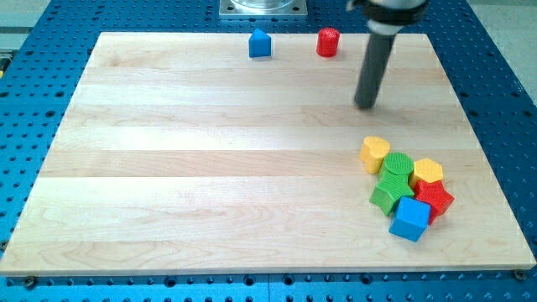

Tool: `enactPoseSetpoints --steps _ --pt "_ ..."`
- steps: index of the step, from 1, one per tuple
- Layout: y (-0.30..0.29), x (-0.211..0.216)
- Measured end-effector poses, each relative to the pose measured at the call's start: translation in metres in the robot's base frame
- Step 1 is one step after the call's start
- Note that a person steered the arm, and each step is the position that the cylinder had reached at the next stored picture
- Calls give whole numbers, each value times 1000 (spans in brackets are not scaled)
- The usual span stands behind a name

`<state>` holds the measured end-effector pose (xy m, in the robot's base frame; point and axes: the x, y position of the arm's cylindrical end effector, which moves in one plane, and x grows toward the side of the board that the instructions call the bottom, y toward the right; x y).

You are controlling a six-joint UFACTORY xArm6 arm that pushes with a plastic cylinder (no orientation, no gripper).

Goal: Move the red circle close to the green star

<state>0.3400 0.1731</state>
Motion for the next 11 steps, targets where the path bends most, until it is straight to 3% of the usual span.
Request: enactPoseSetpoints --steps 2,3,4,7,8,9,10,11 --pt "15 -143" --pt "-26 -148" --pt "-89 -105" --pt "-238 121" --pt "-246 132" --pt "-264 90" --pt "-236 93" --pt "-197 136"
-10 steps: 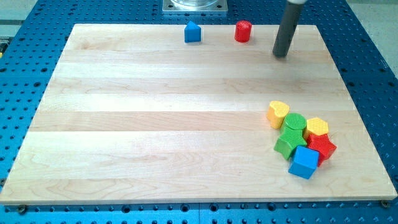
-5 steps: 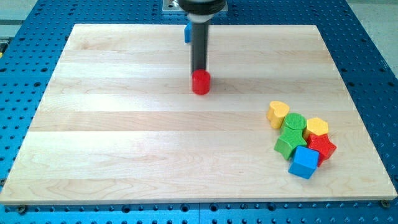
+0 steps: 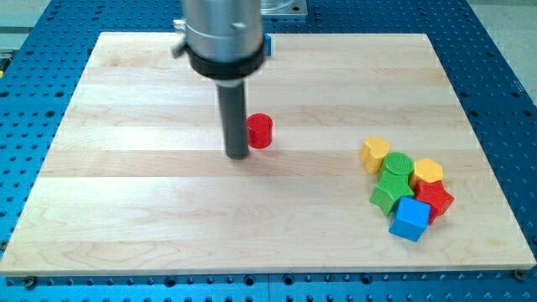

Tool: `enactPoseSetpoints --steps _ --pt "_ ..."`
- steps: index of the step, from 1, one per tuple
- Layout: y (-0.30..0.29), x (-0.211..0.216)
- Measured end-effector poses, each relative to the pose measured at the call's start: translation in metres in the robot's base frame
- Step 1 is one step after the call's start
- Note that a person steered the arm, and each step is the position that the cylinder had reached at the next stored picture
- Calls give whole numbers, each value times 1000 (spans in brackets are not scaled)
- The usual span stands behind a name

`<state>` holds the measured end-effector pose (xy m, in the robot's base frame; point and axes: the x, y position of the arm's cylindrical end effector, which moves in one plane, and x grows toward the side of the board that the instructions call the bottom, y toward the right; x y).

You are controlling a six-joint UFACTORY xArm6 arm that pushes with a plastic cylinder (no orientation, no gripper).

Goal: Move the red circle close to the green star

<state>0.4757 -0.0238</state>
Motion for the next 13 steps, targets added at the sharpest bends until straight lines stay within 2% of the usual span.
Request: enactPoseSetpoints --steps 1,2,3,4,5,6,7,8,9,10,11,12,13 --pt "14 25" --pt "-33 2" --pt "-12 -10" --pt "24 13" --pt "-29 -8" --pt "-32 -63" --pt "5 -47" --pt "51 45" --pt "96 79" --pt "99 79" --pt "127 78" --pt "97 78" --pt "47 49"
